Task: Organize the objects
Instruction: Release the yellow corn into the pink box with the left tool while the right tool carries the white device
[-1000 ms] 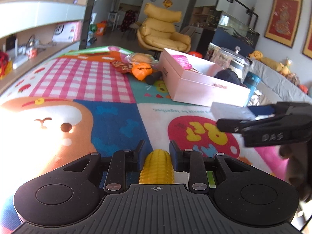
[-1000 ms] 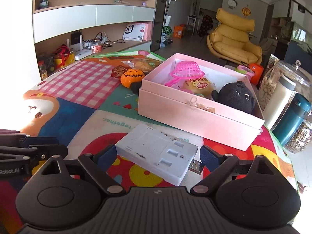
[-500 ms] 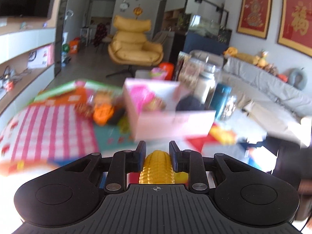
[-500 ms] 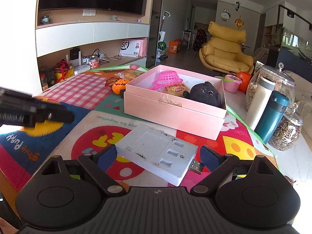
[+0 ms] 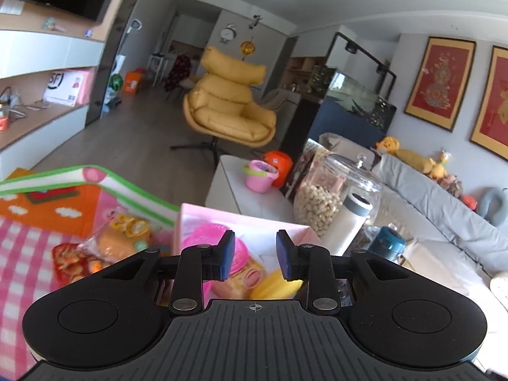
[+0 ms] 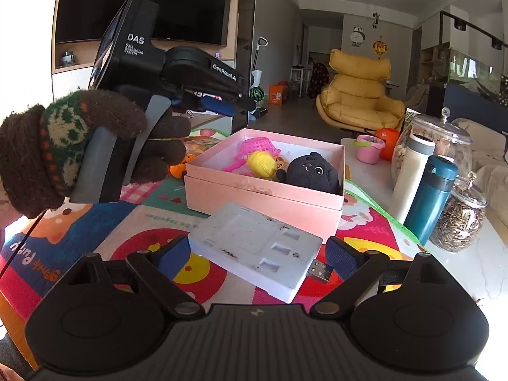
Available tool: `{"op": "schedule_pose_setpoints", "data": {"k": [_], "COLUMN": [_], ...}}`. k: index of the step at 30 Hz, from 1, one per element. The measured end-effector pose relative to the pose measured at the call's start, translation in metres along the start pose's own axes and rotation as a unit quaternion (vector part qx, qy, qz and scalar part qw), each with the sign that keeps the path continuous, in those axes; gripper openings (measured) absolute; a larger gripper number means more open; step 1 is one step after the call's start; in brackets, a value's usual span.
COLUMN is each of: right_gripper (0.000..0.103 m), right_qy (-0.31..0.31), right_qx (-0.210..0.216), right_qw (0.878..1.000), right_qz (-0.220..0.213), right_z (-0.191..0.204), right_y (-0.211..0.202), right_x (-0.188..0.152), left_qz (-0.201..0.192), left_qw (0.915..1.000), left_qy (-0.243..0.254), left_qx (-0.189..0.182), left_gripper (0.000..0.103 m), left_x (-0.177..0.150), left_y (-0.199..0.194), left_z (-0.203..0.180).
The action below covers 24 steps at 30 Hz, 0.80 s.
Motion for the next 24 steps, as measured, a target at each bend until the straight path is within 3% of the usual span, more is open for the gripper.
{"op": "schedule_pose_setpoints", "data": {"k": [3,5,6,7,10,12,14,17,21,24], "right_gripper": [0.092,0.091,0.085,0.071,0.069,0.069,0.073,0.088,0.089,0.089], "right_qy": [-0.012,-0.027,-0.036,-0.042,-0.04,-0.034,-0.01,-0.003,-0.011,0.005], "right_qx": [-0.006,-0.02,-0.026,-0.029,-0.062,-0.077,-0.05,-0.038,-0.02,-0.001], "right_qw": [1.0,0.999,0.997,0.997,0.994,0.994,0.998,0.999,0.999,0.994], "right_qz": [-0.01,-0.04,-0.056,-0.061,-0.082,-0.07,-0.042,-0.021,0.049,0.111], "right_z": [-0.005,-0.01,-0.013,-0.016,-0.03,-0.04,-0.049,-0.05,-0.038,-0.024], "right_y": [0.004,0.008,0.012,0.018,0.049,0.073,0.087,0.085,0.071,0.058], "right_x": [0.017,0.041,0.057,0.073,0.126,0.151,0.162,0.148,0.089,0.036], "left_qz": [-0.002,0.003,0.007,0.012,0.032,0.039,0.042,0.049,0.066,0.073], "left_qw": [1.0,0.9999,0.9998,0.9997,0.9992,0.9989,0.9986,0.9986,0.9975,0.9971], "left_qy": [0.004,0.01,0.014,0.018,0.022,0.027,0.031,0.016,-0.017,-0.012], "left_qx": [-0.002,-0.007,-0.008,-0.007,-0.005,-0.001,0.001,-0.011,-0.016,-0.018], "left_gripper": [0.031,0.031,0.031,0.031,0.031,0.031,0.031,0.031,0.031,0.031], "left_x": [-0.014,-0.027,-0.034,-0.041,-0.057,-0.065,-0.07,-0.078,-0.087,-0.094], "left_y": [-0.025,-0.042,-0.051,-0.059,-0.072,-0.08,-0.089,-0.1,-0.106,-0.111], "left_z": [0.013,0.021,0.024,0.026,0.033,0.037,0.042,0.05,0.053,0.046]}}
Point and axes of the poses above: each gripper's, at about its wrist camera, not at the fingertips, and y roughly the way its jaws point, z to its left, x to its top, the point moved 3 cm from there along y, roughly the way its jaws point, and after that the axes turned 1 degree about x, right-handed, at the moved point
